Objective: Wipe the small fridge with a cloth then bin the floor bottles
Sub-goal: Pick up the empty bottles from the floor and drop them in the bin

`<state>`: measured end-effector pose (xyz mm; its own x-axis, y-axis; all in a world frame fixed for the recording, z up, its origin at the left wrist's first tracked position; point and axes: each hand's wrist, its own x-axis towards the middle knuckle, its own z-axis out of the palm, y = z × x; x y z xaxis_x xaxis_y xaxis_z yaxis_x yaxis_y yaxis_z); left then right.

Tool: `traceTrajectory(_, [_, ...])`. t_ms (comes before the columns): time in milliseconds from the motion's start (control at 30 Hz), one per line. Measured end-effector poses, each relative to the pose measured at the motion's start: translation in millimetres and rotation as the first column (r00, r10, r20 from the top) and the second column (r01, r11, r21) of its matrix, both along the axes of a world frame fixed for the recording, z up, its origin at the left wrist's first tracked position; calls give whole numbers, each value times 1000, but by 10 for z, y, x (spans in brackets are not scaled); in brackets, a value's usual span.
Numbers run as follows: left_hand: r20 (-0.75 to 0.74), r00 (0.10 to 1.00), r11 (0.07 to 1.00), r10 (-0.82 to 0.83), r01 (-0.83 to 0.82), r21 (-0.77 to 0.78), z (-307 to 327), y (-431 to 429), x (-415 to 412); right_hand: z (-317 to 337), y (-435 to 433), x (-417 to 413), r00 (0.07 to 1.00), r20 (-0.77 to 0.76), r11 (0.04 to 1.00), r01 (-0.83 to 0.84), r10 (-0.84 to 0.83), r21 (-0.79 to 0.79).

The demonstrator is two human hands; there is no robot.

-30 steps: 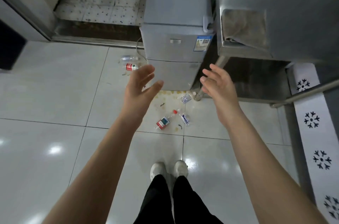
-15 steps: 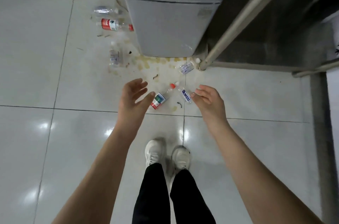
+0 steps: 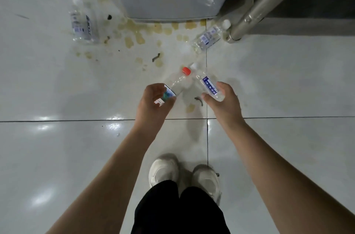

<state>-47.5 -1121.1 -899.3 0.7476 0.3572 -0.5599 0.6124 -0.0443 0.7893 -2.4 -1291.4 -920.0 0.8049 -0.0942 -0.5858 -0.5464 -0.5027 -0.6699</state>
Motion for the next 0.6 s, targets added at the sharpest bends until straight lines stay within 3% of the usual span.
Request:
traceTrajectory(100, [-53, 998, 993, -21, 27, 111, -446, 27, 138, -395, -44, 161, 999, -2, 997, -49, 49, -56])
traceTrajectory(367, [-197, 973, 973, -121, 156, 168, -1286, 116, 320, -1239, -79, 451, 994, 19, 967, -100, 108, -234])
traceTrajectory(600, [-266, 928, 867, -261, 346, 358, -1770, 156, 389, -1555, -159, 509, 971, 107, 896, -150, 213, -418])
